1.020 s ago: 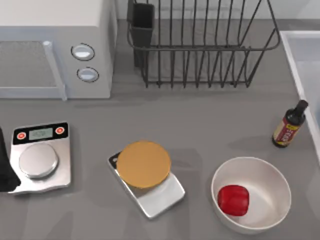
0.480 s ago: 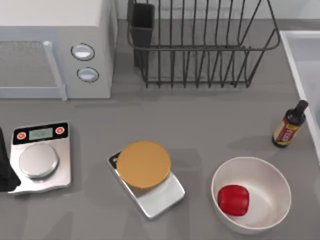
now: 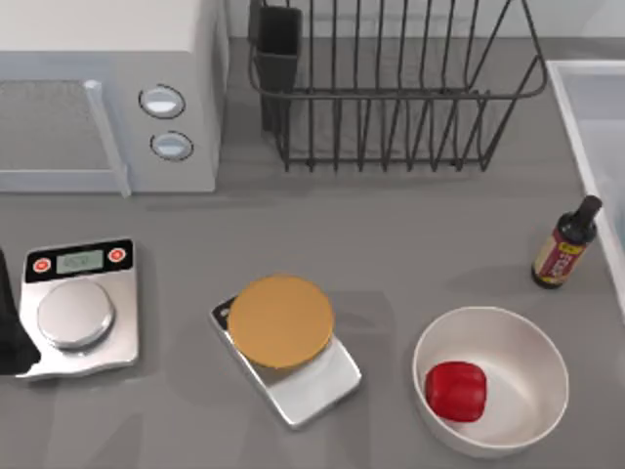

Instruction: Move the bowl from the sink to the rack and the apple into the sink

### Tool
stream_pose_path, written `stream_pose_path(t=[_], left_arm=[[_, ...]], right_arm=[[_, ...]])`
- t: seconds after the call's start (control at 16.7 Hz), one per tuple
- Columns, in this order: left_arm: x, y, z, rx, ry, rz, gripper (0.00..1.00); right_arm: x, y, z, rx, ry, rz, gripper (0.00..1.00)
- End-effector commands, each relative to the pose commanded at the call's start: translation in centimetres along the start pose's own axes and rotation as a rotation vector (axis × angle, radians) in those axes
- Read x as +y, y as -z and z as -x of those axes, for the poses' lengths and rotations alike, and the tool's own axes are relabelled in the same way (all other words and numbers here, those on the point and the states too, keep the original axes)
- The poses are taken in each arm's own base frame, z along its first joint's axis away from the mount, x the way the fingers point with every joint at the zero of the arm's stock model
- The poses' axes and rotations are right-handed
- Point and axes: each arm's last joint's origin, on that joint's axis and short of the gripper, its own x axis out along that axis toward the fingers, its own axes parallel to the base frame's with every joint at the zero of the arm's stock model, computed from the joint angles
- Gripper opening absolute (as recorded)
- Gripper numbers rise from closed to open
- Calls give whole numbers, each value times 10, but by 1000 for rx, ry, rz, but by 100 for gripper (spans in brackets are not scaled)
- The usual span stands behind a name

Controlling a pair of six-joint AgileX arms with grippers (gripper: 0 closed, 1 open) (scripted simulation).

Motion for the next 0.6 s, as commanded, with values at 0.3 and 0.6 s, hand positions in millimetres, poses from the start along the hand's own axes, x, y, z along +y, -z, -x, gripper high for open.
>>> stream_pose_path(t=[0.3,0.6], left_arm=[[0,0,0,0,0,0,100],[0,0,0,0,0,0,100]], right_arm=[[0,0,0,0,0,0,0],[0,0,0,0,0,0,0]])
